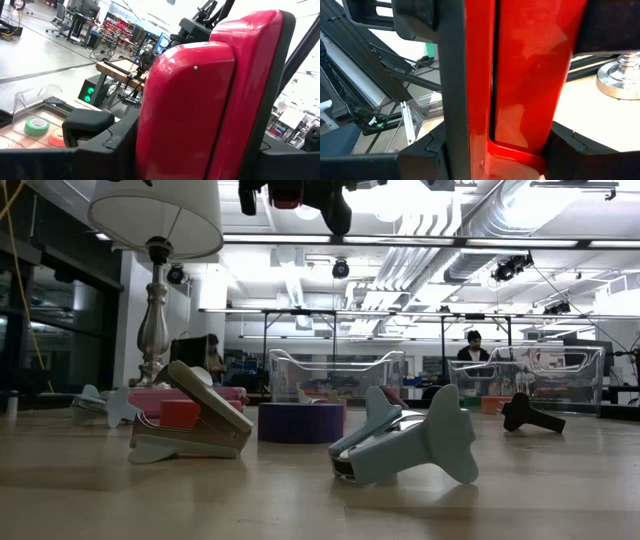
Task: Pick and place Stapler, Stapler remover, tape
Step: Put the red stapler into the bottom transparent bin
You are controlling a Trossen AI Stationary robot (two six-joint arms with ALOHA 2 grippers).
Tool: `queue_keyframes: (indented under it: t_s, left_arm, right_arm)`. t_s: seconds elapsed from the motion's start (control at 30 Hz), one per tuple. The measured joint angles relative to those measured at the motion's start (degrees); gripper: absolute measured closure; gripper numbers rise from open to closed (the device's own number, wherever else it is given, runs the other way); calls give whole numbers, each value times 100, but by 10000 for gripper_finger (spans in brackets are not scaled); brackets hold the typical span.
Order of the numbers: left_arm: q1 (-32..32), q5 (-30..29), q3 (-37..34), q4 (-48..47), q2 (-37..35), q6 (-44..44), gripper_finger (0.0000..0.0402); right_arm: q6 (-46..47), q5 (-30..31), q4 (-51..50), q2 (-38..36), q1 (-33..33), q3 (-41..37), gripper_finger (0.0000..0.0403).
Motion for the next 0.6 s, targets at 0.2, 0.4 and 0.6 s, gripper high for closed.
queue_keyframes:
  t_s: [0.2,0.4,0.6]
  left_arm:
    - [0,45,0,-9,0,22,198]
    - [2,74,0,-11,0,22,198]
    - [4,84,-2,-63,-5,23,200]
  right_arm:
    - [27,16,-22,0,0,0,205]
    - [100,41,-24,-2,4,0,205]
    - [430,1,-152,-58,4,0,161]
